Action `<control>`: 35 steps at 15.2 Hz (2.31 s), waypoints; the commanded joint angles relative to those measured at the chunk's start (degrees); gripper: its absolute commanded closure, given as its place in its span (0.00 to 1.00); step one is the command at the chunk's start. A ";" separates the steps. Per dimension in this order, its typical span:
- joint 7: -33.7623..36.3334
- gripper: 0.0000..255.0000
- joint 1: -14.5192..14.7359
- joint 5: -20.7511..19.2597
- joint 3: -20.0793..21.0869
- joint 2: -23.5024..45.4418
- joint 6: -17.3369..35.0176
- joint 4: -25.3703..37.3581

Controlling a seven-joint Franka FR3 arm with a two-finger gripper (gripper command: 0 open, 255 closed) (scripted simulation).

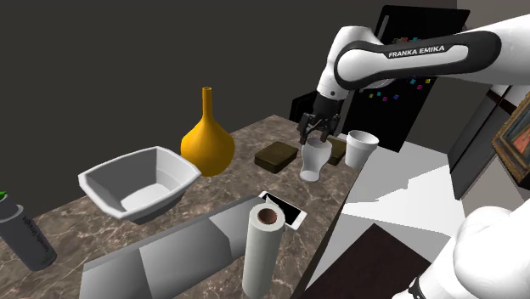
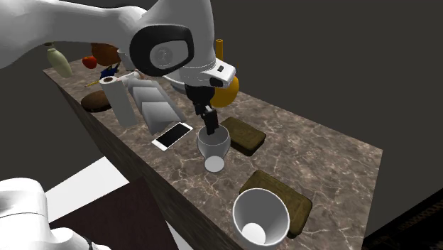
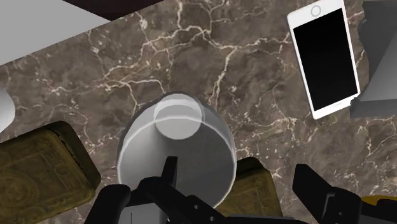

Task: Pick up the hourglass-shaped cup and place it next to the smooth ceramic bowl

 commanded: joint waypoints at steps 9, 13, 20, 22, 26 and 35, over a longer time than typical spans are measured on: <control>-0.18 0.00 0.21 0.55 0.16 2.97 6.69 -3.73; -0.18 0.00 0.21 0.55 0.16 2.97 6.69 -3.72; -0.18 1.00 0.21 0.55 0.16 2.97 6.68 -3.71; -0.20 1.00 0.21 0.55 0.16 2.98 6.70 -3.73; -0.13 1.00 0.21 0.52 0.15 2.77 5.90 -3.14; 0.32 1.00 0.15 0.28 0.10 1.59 -1.13 2.72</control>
